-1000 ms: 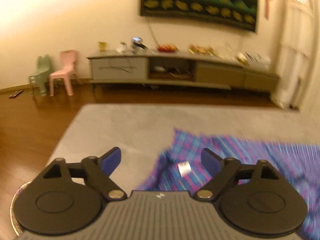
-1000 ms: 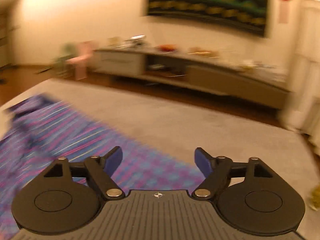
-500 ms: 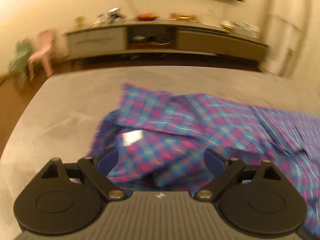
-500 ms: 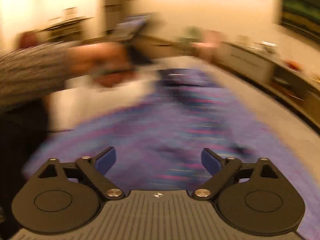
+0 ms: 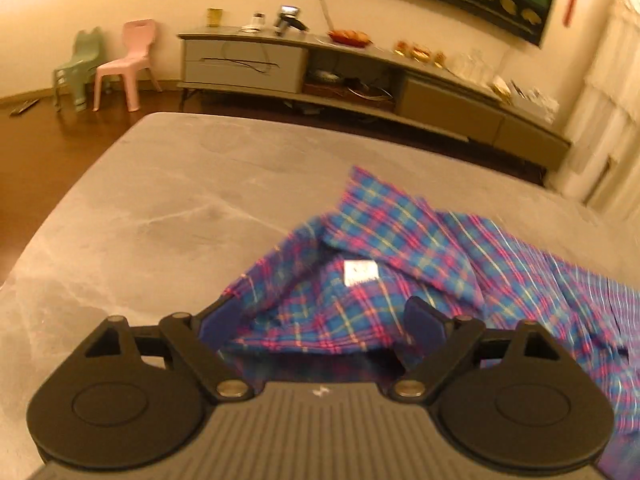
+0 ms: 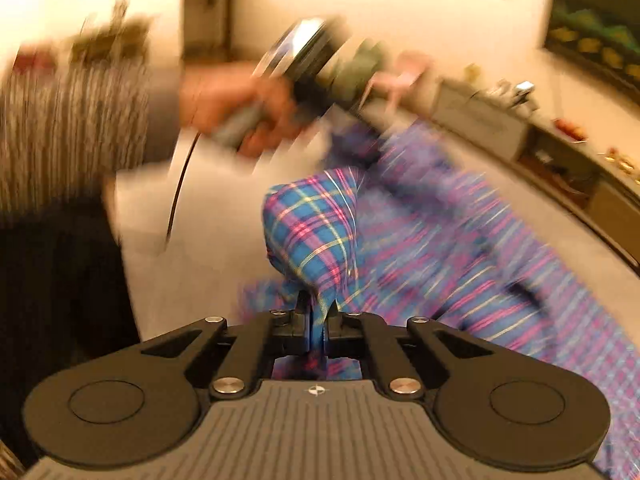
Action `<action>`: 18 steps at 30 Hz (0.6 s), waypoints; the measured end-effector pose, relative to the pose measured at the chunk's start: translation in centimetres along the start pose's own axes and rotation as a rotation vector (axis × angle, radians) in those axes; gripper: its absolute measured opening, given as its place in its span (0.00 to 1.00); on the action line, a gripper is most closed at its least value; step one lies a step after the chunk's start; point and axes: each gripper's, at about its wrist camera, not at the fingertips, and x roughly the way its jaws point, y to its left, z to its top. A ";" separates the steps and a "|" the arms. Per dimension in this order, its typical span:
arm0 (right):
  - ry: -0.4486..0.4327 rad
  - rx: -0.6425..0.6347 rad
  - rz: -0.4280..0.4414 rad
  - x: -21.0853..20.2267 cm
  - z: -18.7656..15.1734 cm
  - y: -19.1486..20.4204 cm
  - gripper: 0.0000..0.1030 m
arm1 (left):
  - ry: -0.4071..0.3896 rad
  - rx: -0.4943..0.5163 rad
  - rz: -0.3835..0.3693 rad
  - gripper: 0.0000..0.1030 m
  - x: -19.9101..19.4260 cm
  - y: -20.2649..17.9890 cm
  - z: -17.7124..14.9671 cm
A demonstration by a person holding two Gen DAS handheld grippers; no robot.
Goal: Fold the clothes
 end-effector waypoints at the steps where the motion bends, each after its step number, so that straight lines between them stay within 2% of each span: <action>1: -0.045 0.051 0.033 -1.6 0.9 -1.4 0.04 | 0.000 -0.005 0.004 0.89 0.0 0.3 0.2; 3: -0.109 0.130 0.109 -4.1 2.3 -3.9 0.04 | 0.010 0.006 0.019 0.89 0.4 0.5 0.2; 6: -0.100 0.140 0.072 -4.4 2.6 -5.8 0.04 | 0.019 0.036 0.053 0.88 0.8 0.6 0.1; 10: -0.139 0.258 0.109 -4.8 1.3 -8.5 0.04 | 0.024 0.096 0.107 0.88 1.2 0.3 -0.1; 13: -0.168 0.354 0.119 -4.8 0.6 -10.4 0.04 | 0.039 0.127 0.182 0.87 1.9 0.7 -0.3; 15: -0.205 0.436 0.144 -5.3 -0.4 -11.8 0.04 | 0.044 0.115 0.214 0.83 2.2 1.5 -0.2; 18: -0.243 0.553 0.191 -5.3 -1.7 -13.8 0.04 | 0.040 0.063 0.246 0.82 2.3 2.8 0.2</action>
